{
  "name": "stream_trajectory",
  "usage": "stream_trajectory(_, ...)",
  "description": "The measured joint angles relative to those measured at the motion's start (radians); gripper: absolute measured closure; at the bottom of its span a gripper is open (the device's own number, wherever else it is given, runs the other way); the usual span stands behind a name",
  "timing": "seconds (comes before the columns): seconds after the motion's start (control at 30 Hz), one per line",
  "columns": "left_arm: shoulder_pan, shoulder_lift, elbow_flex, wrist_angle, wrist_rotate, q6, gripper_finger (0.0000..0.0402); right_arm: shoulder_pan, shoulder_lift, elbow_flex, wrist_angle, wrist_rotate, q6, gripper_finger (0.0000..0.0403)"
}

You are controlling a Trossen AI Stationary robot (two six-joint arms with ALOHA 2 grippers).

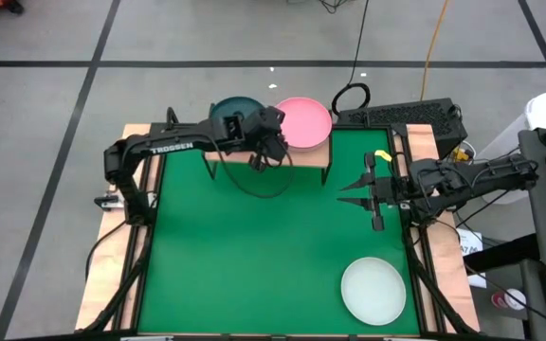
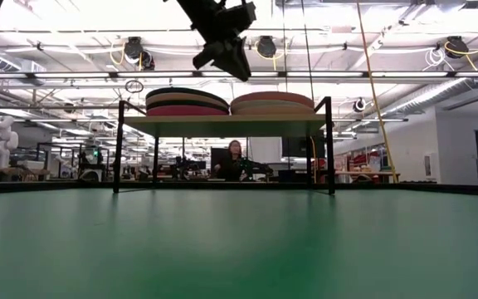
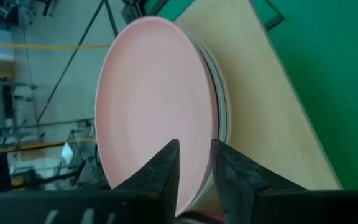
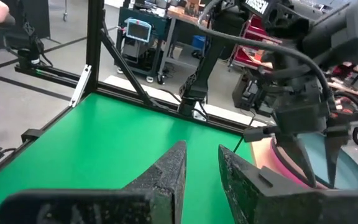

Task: Place and stack plates onto a shelf
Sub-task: Stack the blue plate on top of the light pink plate on the shelf

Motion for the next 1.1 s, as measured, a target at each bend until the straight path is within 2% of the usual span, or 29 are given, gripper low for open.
stream_trajectory(0.13,-0.038,-0.039,0.000,-0.005,-0.049,-0.040,0.0281,0.000,0.000,0.000,-0.033,0.000,0.042,0.0323)
stream_trajectory(0.3,-0.101,-0.158,0.000,-0.024,-0.046,-0.202,0.0280,0.000,0.010,0.000,-0.211,-0.004,0.173,0.0323)
stream_trajectory(0.37,-0.124,-0.212,0.000,-0.058,-0.015,-0.279,0.0293,0.001,0.021,0.000,-0.301,-0.014,0.241,0.0323)
stream_trajectory(0.47,-0.164,-0.289,-0.032,-0.066,0.047,-0.376,0.0329,0.003,0.053,-0.023,-0.381,-0.087,0.332,0.0323)
stream_trajectory(0.6,-0.229,-0.385,-0.157,-0.009,0.024,-0.478,0.0388,0.030,0.089,-0.113,-0.386,-0.194,0.425,0.0323)
stream_trajectory(0.73,-0.286,-0.502,-0.339,0.171,0.014,-0.588,0.0397,0.090,0.119,-0.209,-0.380,-0.212,0.528,0.0323)
stream_trajectory(0.9,-0.347,-0.624,-0.581,0.489,0.015,-0.685,0.0398,0.182,0.155,-0.265,-0.373,-0.217,0.671,0.0323)
stream_trajectory(1.1,-0.405,-0.693,-0.790,0.733,0.014,-0.746,0.0399,0.263,0.182,-0.295,-0.387,-0.322,0.802,0.0323)
